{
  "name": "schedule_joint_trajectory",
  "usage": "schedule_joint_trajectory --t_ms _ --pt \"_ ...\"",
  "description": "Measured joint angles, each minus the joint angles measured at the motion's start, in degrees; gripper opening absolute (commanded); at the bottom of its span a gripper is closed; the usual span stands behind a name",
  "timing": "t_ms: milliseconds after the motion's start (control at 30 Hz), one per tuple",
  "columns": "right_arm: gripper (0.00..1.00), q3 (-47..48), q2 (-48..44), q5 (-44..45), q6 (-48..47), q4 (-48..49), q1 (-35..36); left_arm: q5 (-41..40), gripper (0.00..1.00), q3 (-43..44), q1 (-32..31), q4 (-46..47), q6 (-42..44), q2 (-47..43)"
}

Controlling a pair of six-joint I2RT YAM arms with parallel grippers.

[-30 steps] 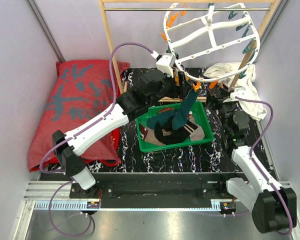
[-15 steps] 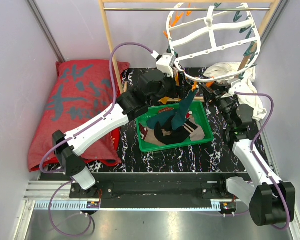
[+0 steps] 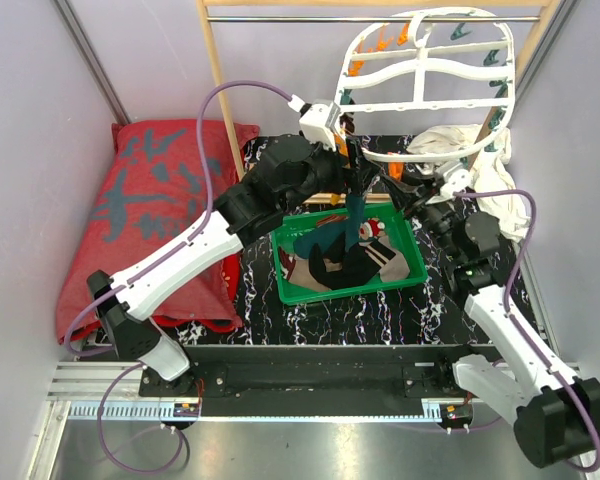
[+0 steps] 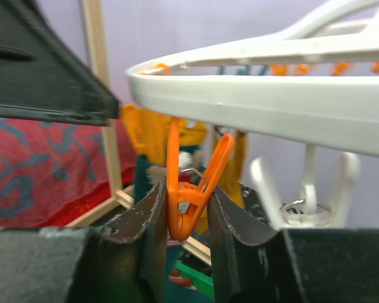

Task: Clip the socks to the hanger
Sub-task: Open the clamp at the hanger.

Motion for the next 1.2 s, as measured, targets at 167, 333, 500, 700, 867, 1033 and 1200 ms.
schedule_joint_trajectory --t_ms 167,333,500,700,867,1033,1200 --pt "0.27 1.0 0.1 10.0 -3.9 -0.5 11.0 0.1 0.75 -0.4 -0.6 0.0 0.0 -1.8" --pt "0.28 1.0 2.5 19.2 -6.1 0.8 16.9 -2.2 0.7 -2.0 -1.6 -0.5 0.2 -4.0" --pt "0.28 1.0 5.5 26.2 -8.3 2.2 20.3 -4.5 0.6 -2.1 -1.8 -0.8 0.5 -4.0" --pt "0.28 1.0 7.0 30.1 -10.0 4.6 22.2 -6.3 0.52 -2.1 -1.8 -0.9 0.9 -2.2" --pt "0.28 1.0 8.0 32.0 -10.7 5.8 23.3 -7.0 0.5 -1.4 -1.9 -2.3 0.9 0.5" --pt "0.29 0.9 8.5 33.9 -11.3 5.9 24.2 -8.5 0.37 -1.3 -2.1 -2.6 0.9 1.3" --pt "0.36 0.9 8.5 34.9 -11.4 5.8 25.0 -9.6 0.17 -0.4 -2.6 -2.6 1.2 1.4"
